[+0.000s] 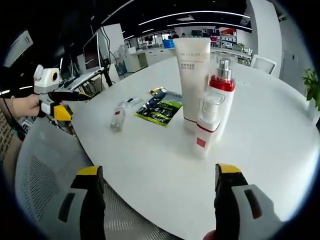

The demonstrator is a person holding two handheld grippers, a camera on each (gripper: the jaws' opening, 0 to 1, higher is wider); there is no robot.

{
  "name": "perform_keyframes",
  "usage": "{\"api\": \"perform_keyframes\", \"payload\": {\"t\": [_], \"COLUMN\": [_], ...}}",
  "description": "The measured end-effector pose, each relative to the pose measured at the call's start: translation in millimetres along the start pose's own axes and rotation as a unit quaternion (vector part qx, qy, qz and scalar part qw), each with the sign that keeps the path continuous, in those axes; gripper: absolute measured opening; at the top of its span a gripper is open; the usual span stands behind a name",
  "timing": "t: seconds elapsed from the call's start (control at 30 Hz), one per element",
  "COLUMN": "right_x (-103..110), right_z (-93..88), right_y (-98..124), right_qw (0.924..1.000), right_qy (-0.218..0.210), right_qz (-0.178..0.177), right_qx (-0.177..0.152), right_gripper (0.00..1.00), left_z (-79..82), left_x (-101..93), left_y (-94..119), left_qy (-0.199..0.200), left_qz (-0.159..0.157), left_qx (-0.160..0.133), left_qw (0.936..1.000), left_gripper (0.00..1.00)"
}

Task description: Arrange the skincare products in the storage area until every visible bottle or jar stands upright without overlapping.

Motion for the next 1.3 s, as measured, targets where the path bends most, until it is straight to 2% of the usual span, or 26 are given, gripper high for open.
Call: {"api": "perform_keyframes", "payload": {"t": [0.3,0.43,0.67,0.9,1.3], "right_x": [0.4,11.9,28.7,48.0,72.0], "right_z": [-0.6,4.2,12.1,6.4,39.0], "right_y": [-0.3,2.5,0.5,-15.9,-53.7], "right_qw": [1.0,0.9996,0.9996,0.9983,0.9943], "right_qy": [0.002,0.026,0.02,0.031,0.06], "right_qz": [-0.002,0.003,0.017,0.046,0.086], "right_qx": [0.007,0.006,-0.009,0.018,0.021], "right_gripper": [0.9,0.89,0.83,0.82,0.78], "left_z": [-1.4,-2.2,-3.2,-4.4,-2.9], "left_x": [2.2,2.0,1.1,1.8,1.6], "left_y": [0.1,-0.8,-1.3,-1.1,0.7], "left_qy": [0.009,0.002,-0.001,0.003,0.004], "left_qz": [0.0,0.004,0.002,0.004,0.002], "left_qx": [-0.003,-0.001,0.001,0.0,-0.007], "left_qw": [1.0,1.0,1.0,1.0,1.0], "left_gripper": [0.96,0.96,0.96,0.95,0.94]}}
Point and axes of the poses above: the point that each gripper's makers call its tool centre point, and the gripper's own axes: y roughly backward along the fingers, x roughly to its left, z roughly out of its top, the point moved 3 cm from there along y, roughly backward along the fingers, and after that the axes turned 6 degrees about -y, right-handed, at the moved point
